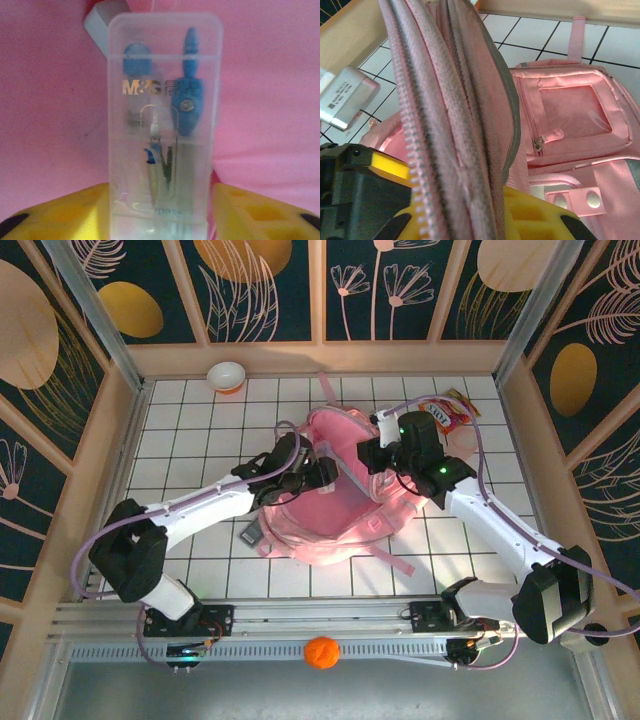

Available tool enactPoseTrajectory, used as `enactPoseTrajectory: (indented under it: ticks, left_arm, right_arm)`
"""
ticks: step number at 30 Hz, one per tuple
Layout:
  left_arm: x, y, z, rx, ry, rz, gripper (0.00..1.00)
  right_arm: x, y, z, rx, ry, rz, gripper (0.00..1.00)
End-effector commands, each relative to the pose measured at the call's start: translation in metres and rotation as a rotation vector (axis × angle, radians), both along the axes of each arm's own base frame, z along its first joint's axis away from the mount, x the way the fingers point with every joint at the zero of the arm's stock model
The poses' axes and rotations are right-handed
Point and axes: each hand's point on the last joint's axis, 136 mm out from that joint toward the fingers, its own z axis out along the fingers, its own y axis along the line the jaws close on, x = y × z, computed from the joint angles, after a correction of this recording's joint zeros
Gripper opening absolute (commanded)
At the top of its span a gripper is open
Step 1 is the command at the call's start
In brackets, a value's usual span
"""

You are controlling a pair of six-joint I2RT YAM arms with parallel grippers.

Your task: Pack the student bag

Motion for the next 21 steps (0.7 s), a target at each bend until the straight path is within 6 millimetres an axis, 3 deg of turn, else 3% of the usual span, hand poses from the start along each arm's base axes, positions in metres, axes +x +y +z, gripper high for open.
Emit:
enactPoseTrajectory:
  ticks: [1, 4, 8, 11, 16, 18, 21]
  left_arm:
    - [0.005, -0.012, 0.016, -0.068, -0.017, -0.001, 0.67]
    - [0.003, -0.003, 0.017, -0.053, -0.023, 0.020, 0.80]
    - [-0.001, 0.023, 0.025, -0.022, -0.046, 0.059, 0.81]
    - [0.000, 0.056, 0.037, 0.016, -0.090, 0.104, 0.81]
    - [0.003, 0.130, 0.038, 0.102, -0.181, 0.212, 0.77]
    - [0.006, 0.136, 0.036, 0.131, -0.224, 0.189, 0.73]
    - [0.004, 0.123, 0.018, 0.152, -0.199, 0.092, 0.75]
  right_arm:
    - [0.003, 0.007, 0.047, 0.101, -0.080, 0.007, 0.00]
    - [0.002, 0.008, 0.047, 0.097, -0.068, 0.018, 0.00]
    - [-0.001, 0.007, 0.049, 0.088, -0.073, 0.027, 0.00]
    - [-0.005, 0.005, 0.051, 0.080, -0.084, 0.035, 0.00]
    - [-0.018, 0.005, 0.050, 0.048, -0.107, 0.098, 0.00]
    - [-0.020, 0.005, 0.047, 0.019, -0.112, 0.117, 0.00]
    - [-0.024, 0.006, 0.042, -0.034, -0.126, 0.167, 0.00]
